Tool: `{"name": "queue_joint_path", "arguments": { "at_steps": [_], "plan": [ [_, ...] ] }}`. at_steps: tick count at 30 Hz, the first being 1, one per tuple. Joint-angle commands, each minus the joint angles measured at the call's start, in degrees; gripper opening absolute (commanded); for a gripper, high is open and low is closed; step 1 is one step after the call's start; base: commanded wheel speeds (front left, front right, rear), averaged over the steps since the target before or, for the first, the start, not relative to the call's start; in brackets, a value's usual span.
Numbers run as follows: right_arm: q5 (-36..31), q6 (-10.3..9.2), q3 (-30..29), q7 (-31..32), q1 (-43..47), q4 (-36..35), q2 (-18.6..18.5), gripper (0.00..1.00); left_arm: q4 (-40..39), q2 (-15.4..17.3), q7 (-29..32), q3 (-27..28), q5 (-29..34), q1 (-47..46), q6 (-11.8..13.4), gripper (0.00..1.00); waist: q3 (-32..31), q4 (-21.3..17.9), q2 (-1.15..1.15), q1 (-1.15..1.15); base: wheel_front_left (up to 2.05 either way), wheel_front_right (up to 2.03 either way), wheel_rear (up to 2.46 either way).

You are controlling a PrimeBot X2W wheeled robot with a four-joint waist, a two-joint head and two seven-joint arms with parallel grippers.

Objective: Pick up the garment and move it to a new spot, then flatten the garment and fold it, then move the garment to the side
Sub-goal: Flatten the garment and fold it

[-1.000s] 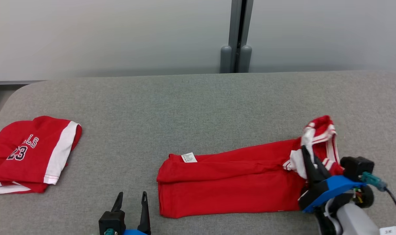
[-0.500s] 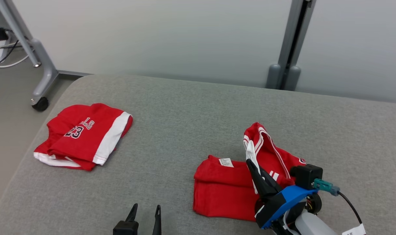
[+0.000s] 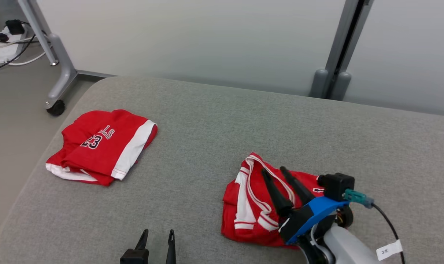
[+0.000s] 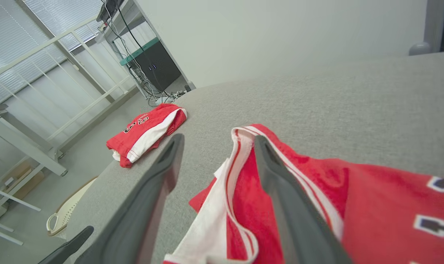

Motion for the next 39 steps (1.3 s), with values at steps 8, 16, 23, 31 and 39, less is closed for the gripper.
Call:
{"name": "queue_joint_path", "arguments": {
  "at_steps": [8, 16, 23, 31, 39],
  "plan": [
    [-13.4, 0.00, -12.1, -0.3, 4.2, -2.2, -3.5, 1.00, -1.6, 0.0, 0.0, 1.8, 0.7, -0.9, 0.3, 1.00, -2.1, -6.2, 0.00, 0.00, 0.00, 0.00, 0.00],
    [-27.5, 0.00, -23.0, -0.3, 10.6, -4.4, -3.0, 1.00, -2.6, 0.0, 0.0, 2.8, 1.5, -1.2, 0.8, 1.00, -2.5, -10.4, 0.00, 0.00, 0.00, 0.00, 0.00],
    [-36.4, 0.00, -29.3, -0.3, 16.4, -7.3, -0.8, 1.00, -3.0, 0.0, 0.0, 4.1, 2.3, 0.6, 0.6, 1.00, -4.0, -12.7, 0.00, 0.00, 0.00, 0.00, 0.00],
    [-38.1, 0.00, -31.7, -0.3, 19.1, -7.3, 0.5, 1.00, -3.7, 0.0, 0.0, 3.7, 1.7, 2.7, 1.4, 1.00, -4.6, -13.5, 0.00, 0.00, 0.00, 0.00, 0.00],
    [-36.8, 0.00, -30.7, -0.3, 17.9, -7.5, 0.7, 1.00, -3.4, 0.0, 0.0, 2.8, 2.2, 1.3, 1.0, 1.00, -4.3, -13.0, 0.00, 0.00, 0.00, 0.00, 0.00]
  ]
}}
